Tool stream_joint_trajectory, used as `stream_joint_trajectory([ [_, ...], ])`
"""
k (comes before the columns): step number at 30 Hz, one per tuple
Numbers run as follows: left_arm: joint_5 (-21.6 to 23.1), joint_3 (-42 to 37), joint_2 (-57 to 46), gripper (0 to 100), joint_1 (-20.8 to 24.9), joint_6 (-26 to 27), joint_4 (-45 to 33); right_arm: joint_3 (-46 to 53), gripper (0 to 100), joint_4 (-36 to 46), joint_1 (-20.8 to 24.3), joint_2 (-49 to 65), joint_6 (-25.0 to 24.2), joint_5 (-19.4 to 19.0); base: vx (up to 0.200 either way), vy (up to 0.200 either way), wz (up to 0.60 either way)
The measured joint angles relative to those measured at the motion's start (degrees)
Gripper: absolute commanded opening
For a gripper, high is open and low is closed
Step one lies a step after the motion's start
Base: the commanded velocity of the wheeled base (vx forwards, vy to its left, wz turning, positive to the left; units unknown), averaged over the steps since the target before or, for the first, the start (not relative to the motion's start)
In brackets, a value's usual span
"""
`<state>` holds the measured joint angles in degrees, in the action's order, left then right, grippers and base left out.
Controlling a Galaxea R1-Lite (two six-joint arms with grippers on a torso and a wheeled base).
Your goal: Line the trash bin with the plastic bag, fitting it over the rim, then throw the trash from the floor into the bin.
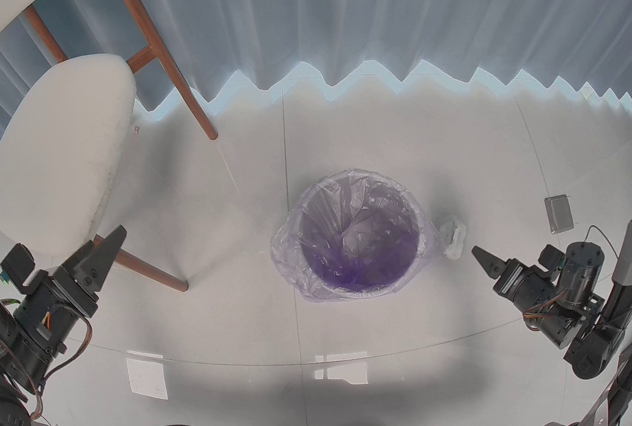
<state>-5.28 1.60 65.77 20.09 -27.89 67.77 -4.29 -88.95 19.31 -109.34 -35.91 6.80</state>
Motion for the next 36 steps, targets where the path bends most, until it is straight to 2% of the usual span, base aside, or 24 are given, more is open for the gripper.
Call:
stream_joint_trajectory([
  [7, -0.2, 0.8, -5.7, 100, -3.0, 9.2, -0.5, -3.3, 100, -0.1, 6.0, -8.7, 0.1, 0.1, 0.0, 0.0, 0.0],
  [11, -0.3, 0.5, -10.0, 100, -4.1, 13.1, -4.0, -5.2, 100, 0.0, 9.5, -13.9, 0.1, 0.3, 0.0, 0.0, 0.0],
  [20, 0.1, 0.5, -22.9, 100, -4.8, 18.7, -24.5, -10.2, 100, 0.0, 15.2, -21.5, 0.0, 2.7, 0.0, 0.0, 0.0],
  [25, 0.1, 2.3, -30.0, 100, -4.7, 20.0, -36.5, -14.3, 100, 0.0, 17.7, -25.0, 0.4, 4.2, 0.0, 0.0, 0.0],
  [26, 0.1, 2.7, -31.0, 100, -4.6, 20.2, -38.3, -15.2, 0, 0.0, 18.1, -25.5, 0.6, 4.4, 0.0, 0.0, 0.0],
  [36, -0.2, 3.1, -39.4, 100, -5.0, 20.6, -48.2, -25.9, 0, 0.0, 22.7, -31.5, 4.4, 5.0, 0.0, 0.0, 0.0],
])
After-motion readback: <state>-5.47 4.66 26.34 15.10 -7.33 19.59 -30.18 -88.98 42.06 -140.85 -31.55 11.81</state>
